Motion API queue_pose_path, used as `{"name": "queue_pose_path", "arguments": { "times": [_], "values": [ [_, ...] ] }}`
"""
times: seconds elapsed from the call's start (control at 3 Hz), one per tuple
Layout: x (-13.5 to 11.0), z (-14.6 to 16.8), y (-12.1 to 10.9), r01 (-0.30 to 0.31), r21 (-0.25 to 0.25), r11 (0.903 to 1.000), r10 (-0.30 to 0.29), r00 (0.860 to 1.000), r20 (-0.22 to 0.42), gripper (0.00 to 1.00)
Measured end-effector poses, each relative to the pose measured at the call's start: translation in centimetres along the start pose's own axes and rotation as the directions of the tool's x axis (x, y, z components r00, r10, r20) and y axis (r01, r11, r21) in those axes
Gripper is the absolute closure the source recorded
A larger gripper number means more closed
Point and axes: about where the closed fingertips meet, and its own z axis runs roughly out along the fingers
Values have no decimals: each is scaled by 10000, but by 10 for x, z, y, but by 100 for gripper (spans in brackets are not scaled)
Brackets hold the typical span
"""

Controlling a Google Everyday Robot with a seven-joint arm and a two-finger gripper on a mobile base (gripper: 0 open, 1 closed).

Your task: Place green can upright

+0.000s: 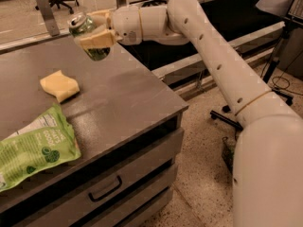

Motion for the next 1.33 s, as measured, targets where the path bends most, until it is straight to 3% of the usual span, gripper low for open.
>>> {"name": "queue_pose_path", "arguments": {
  "times": [0.33, 0.67, 1.0, 1.33],
  "values": [
    [23, 1, 17, -401, -168, 9991, 398, 9990, -218, 100],
    [22, 3, 18, -398, -204, 9990, 393, 9990, -209, 100],
    [28, 1, 19, -639, -221, 9977, 652, 9961, 592, 100],
    [34, -4, 22, -973, -228, 9950, 998, 9810, 1662, 100]
  ]
}}
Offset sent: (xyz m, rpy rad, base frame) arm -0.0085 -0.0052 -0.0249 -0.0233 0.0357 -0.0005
